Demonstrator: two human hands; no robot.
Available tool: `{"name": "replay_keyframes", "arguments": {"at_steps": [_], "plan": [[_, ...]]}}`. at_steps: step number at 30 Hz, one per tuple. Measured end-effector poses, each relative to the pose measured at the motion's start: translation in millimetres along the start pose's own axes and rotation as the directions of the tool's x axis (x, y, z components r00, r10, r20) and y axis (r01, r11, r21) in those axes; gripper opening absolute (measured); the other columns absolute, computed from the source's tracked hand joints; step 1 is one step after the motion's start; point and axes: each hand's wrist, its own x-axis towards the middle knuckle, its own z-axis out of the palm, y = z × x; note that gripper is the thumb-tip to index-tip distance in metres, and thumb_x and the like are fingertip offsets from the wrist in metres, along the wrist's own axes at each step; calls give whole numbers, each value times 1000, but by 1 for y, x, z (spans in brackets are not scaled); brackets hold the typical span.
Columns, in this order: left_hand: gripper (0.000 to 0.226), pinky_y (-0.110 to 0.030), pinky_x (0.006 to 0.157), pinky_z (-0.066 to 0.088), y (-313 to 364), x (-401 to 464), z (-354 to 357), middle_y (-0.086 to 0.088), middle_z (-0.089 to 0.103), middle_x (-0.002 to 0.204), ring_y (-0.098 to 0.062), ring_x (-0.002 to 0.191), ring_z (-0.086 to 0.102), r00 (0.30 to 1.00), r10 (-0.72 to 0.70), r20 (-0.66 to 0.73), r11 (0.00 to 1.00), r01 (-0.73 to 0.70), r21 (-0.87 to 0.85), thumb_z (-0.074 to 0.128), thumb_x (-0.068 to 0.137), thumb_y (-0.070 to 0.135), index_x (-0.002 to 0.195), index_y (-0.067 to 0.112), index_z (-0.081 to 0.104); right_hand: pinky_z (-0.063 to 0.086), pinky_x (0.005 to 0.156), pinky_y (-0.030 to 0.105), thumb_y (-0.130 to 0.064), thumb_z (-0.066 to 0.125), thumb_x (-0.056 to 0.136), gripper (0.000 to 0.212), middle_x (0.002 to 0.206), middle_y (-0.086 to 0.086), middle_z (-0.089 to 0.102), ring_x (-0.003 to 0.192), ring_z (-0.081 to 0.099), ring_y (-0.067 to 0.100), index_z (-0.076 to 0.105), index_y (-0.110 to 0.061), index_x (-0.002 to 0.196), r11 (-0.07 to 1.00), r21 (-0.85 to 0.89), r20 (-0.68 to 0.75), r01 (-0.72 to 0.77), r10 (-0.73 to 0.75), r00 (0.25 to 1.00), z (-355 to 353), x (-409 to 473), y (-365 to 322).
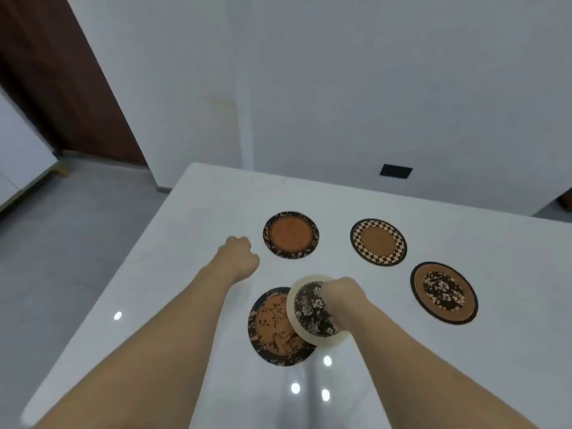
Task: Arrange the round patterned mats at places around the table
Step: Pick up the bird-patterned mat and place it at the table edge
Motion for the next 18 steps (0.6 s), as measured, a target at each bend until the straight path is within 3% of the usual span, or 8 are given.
{"name": "replay_keyframes", "arguments": {"at_steps": [3, 6, 8, 9, 11, 13, 16, 18], "plan": [[41, -24, 86, 38, -14, 9, 36, -15, 46, 141, -25, 115, 51, 992, -11, 128, 1000, 13, -17, 45, 94, 17, 134, 5, 46, 55, 80, 36, -10, 41, 92, 15, 96, 15, 62, 84, 60, 29, 53, -1, 95, 970, 28, 91, -243, 240, 967, 35, 16, 20], [13, -24, 55, 32, -25, 15, 66, -15, 61, 117, -13, 76, 50, 983, -28, 183, 1000, 30, -6, 50, 90, 17, 100, 10, 52, 46, 61, 33, -7, 44, 88, 17, 73, 12, 54, 62, 50, 24, 47, -5, 71, 921, 128, 89, -369, 360, 929, 66, 25, 45], [20, -24, 51, 30, -31, 20, 74, -17, 61, 107, -19, 80, 57, 989, -38, 141, 997, 47, -56, 56, 87, 22, 102, 8, 53, 42, 59, 31, -6, 48, 84, 12, 67, 7, 48, 59, 45, 22, 49, -5, 72, 909, 179, 11, -375, 379, 925, 78, 30, 57], [23, -26, 51, 29, -33, 23, 77, -17, 62, 99, -23, 82, 61, 991, -38, 127, 995, 49, -85, 58, 86, 22, 100, 5, 56, 44, 62, 31, -6, 50, 82, 4, 74, 8, 51, 65, 48, 23, 53, -4, 81, 881, 272, -5, -388, 404, 915, 82, 32, 60], [17, -28, 51, 28, -36, 24, 80, -12, 57, 71, -19, 63, 56, 989, -21, 144, 993, 37, -112, 59, 86, 20, 74, 8, 55, 48, 73, 33, -8, 53, 81, 26, 106, 13, 55, 84, 52, 28, 55, -4, 107, 751, 502, 8, -429, 492, 871, 91, 37, 66], [25, -27, 55, 35, -39, 25, 83, -4, 53, 67, -16, 59, 49, 984, -16, 178, 994, 35, -104, 58, 89, 20, 67, 11, 53, 48, 79, 36, -10, 54, 82, 42, 122, 13, 52, 97, 54, 31, 50, -7, 124, 575, 687, 94, -445, 537, 838, 98, 33, 69], [21, -27, 56, 42, -44, 21, 87, -7, 56, 69, -20, 60, 52, 986, -42, 162, 985, 68, -158, 55, 91, 18, 72, 8, 56, 50, 80, 39, -3, 59, 80, 44, 99, 12, 54, 84, 55, 27, 49, -1, 124, 587, 746, 53, -315, 419, 906, 105, 24, 75], [19, -23, 46, 42, -47, 14, 86, -10, 56, 62, -22, 47, 52, 976, -102, 192, 960, 148, -240, 54, 89, 12, 72, 6, 56, 47, 68, 34, 1, 59, 81, 36, 84, 8, 52, 69, 52, 24, 50, -5, 115, 592, 762, -7, -262, 412, 911, 105, 20, 79]]}}
